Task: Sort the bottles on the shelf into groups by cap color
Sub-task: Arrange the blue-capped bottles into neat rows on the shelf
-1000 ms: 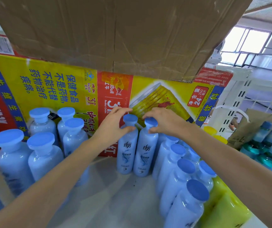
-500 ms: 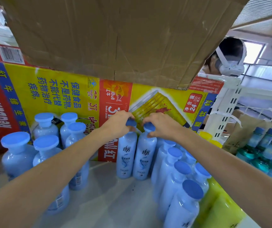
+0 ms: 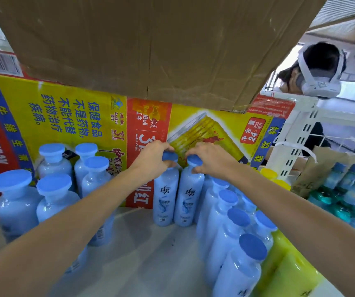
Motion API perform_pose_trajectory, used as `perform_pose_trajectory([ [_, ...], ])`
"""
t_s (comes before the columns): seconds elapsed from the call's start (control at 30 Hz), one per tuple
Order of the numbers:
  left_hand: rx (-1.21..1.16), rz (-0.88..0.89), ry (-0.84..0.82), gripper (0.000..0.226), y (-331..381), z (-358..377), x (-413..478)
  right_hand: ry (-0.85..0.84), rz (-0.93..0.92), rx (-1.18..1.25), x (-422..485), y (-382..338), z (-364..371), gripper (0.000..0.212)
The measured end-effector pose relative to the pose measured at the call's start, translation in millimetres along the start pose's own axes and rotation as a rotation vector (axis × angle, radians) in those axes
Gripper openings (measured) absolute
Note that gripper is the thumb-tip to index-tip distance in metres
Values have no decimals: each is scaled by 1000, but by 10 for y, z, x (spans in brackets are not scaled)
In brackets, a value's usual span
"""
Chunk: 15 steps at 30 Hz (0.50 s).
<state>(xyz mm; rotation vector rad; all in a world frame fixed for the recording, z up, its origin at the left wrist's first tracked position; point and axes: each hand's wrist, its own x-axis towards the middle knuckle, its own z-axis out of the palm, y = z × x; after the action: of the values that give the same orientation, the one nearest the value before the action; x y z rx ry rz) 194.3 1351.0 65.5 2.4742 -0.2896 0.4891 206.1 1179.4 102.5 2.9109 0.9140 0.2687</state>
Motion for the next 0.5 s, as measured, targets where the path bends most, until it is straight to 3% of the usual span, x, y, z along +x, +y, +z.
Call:
perform_pose_trajectory([
  [0.2,-64,24,133,38,-23,114,-80,49,39,11,-34,-29,63,54],
  [0.4,-188,54,262,32,-116,223,-182,126,34,-132,-48,-36,59,48],
  [0.5,-379,59,231,45,-226,347,-280,116,32,-83,-26,-38,50,46],
])
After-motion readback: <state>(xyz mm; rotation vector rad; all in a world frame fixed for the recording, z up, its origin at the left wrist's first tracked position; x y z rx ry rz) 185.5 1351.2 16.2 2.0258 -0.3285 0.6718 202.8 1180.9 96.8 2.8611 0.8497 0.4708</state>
